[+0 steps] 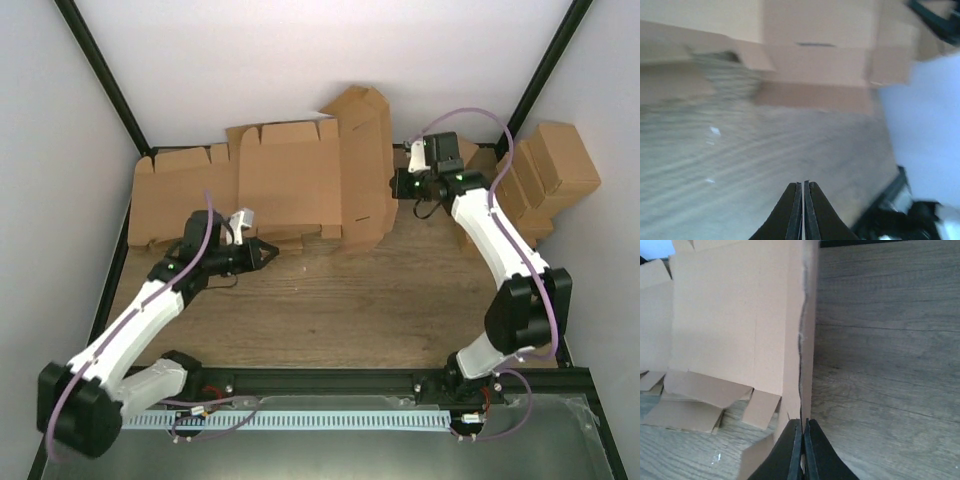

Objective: Fold the paper box

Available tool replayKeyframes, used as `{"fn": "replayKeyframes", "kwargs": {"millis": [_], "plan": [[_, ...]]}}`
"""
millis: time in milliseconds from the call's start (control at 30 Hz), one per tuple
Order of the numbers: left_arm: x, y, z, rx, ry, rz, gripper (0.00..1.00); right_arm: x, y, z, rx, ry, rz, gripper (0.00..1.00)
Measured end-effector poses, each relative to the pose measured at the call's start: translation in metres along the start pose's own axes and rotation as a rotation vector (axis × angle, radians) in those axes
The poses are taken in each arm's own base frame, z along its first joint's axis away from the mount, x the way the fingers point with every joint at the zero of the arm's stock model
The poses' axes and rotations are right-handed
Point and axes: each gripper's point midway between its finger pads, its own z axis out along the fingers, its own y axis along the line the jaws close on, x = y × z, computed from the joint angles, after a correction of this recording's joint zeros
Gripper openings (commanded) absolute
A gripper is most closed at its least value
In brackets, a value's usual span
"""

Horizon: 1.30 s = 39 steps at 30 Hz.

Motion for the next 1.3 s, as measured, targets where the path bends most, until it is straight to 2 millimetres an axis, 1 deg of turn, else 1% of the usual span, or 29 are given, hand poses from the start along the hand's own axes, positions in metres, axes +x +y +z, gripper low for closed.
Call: {"fn": "replayKeyframes", "kwargs": {"millis": [67,100,133,167,267,333,400,467,533,600,700,767,833,933,1000,1033,1067,1100,1133,1167,1233,1300], "plan": [[0.018,-0.033,-0.014,0.073,0.006,0.018,0.13,-0.003,-0.003,0.009,0.014,0.024,-0.018,0.02],[0.024,-0.047,-0.023,0.106,0.002,0.027,0.19,-0.005,-0.004,0.013,0.015,0.036,-0.030,0.03],[0.028,-0.059,-0.033,0.137,-0.009,0.033,0.25,-0.009,-0.003,0.017,0.012,0.045,-0.043,0.05],[0.030,-0.067,-0.042,0.156,-0.025,0.038,0.29,-0.013,-0.002,0.022,0.005,0.051,-0.058,0.07],[0.024,-0.072,-0.065,0.138,-0.099,0.037,0.39,-0.029,0.003,0.034,-0.022,0.068,-0.100,0.07],[0.019,-0.071,-0.071,0.109,-0.132,0.053,0.46,-0.039,0.009,0.041,-0.029,0.074,-0.145,0.05],[0.009,-0.070,-0.073,0.072,-0.155,0.069,0.52,-0.042,0.016,0.045,-0.024,0.081,-0.196,0.01],[-0.003,-0.071,-0.072,0.031,-0.172,0.093,0.55,-0.042,0.028,0.044,-0.023,0.081,-0.252,0.01],[-0.017,-0.073,-0.074,-0.009,-0.197,0.122,0.59,-0.042,0.043,0.039,-0.029,0.068,-0.314,0.01],[-0.035,-0.082,-0.084,-0.037,-0.252,0.163,0.62,-0.044,0.061,0.030,-0.035,0.040,-0.387,0.01],[-0.059,-0.102,-0.109,-0.044,-0.353,0.230,0.65,-0.053,0.087,0.004,-0.049,-0.032,-0.477,0.01],[-0.074,-0.117,-0.130,-0.046,-0.433,0.274,0.71,-0.062,0.105,-0.020,-0.077,-0.094,-0.514,0.01],[-0.086,-0.127,-0.149,-0.055,-0.498,0.309,0.78,-0.071,0.120,-0.050,-0.126,-0.162,-0.535,0.01],[-0.100,-0.143,-0.178,-0.074,-0.578,0.346,0.83,-0.079,0.152,-0.105,-0.282,-0.272,-0.559,0.01],[-0.113,-0.164,-0.205,-0.057,-0.641,0.365,0.84,-0.078,0.178,-0.147,-0.420,-0.346,-0.573,0.01],[-0.119,-0.179,-0.222,-0.036,-0.680,0.378,0.85,-0.076,0.188,-0.166,-0.477,-0.374,-0.579,0.01],[-0.125,-0.194,-0.240,-0.009,-0.723,0.395,0.86,-0.075,0.200,-0.187,-0.540,-0.407,-0.587,0.01],[-0.128,-0.208,-0.260,0.020,-0.767,0.410,0.87,-0.074,0.208,-0.205,-0.587,-0.430,-0.595,0.01],[-0.131,-0.223,-0.280,0.052,-0.813,0.426,0.88,-0.074,0.214,-0.218,-0.621,-0.446,-0.601,0.01],[-0.132,-0.235,-0.299,0.082,-0.855,0.441,0.89,-0.076,0.223,-0.239,-0.665,-0.468,-0.611,0.01],[-0.129,-0.250,-0.328,0.127,-0.918,0.467,0.92,-0.078,0.231,-0.258,-0.706,-0.489,-0.624,0.01],[-0.123,-0.259,-0.351,0.160,-0.969,0.484,0.94,-0.075,0.238,-0.273,-0.753,-0.492,-0.634,0.01]]}}
